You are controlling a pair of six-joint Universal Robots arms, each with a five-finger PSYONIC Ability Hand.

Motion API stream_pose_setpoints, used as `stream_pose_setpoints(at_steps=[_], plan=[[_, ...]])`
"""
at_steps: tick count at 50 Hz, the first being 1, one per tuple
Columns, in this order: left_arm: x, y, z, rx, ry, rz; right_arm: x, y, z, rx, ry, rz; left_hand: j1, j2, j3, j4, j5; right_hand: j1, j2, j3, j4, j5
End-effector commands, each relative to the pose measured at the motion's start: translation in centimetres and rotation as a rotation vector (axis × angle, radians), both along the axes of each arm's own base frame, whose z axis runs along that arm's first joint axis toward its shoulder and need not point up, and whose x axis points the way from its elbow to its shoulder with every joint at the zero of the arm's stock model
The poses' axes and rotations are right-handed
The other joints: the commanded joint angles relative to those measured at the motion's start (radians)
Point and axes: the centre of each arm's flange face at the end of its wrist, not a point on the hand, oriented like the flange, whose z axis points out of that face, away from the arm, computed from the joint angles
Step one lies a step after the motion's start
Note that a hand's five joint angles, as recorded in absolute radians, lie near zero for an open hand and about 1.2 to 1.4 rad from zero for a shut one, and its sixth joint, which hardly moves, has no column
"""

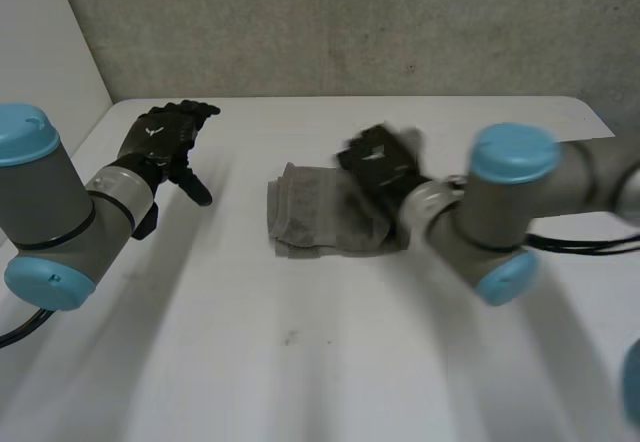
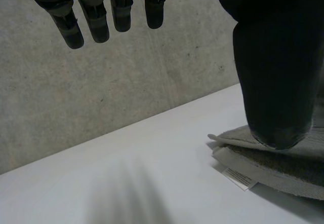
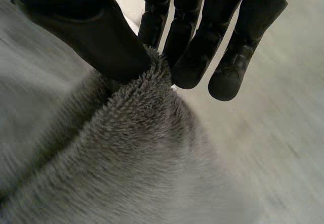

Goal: Fold the towel.

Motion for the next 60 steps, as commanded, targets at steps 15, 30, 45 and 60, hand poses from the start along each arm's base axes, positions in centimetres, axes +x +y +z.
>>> stream_pose_setpoints(at_steps=[15, 30, 45, 60], plan=[[-2.4, -1.3, 2.7, 0.004, 0.146, -0.019, 1.0, 1.5, 1.5, 0.439, -0.249, 0.024, 0.031, 0.036, 0.034, 0.036, 0.001, -1.157, -1.132, -1.162, -1.169, -1.171], [-10.7, 0.2, -4.4, 0.229, 0.107, -0.075, -3.7, -3.6, 0.7, 0.652, -0.424, -0.298, 0.048, 0.054, 0.052, 0.053, 0.018, -1.157, -1.132, -1.162, -1.169, -1.171], [-10.7, 0.0, -9.1, 0.229, -0.056, 0.035, -2.4, -5.3, -4.4, 0.676, -0.204, -0.347, 0.051, 0.057, 0.055, 0.056, 0.021, -1.157, -1.132, -1.162, -1.169, -1.171], [-10.0, 0.8, -1.1, 0.135, -0.041, 0.029, -2.1, -4.7, 8.5, 0.436, -0.349, -0.272, 0.019, 0.024, 0.022, 0.024, -0.011, -1.157, -1.132, -1.162, -1.169, -1.171]])
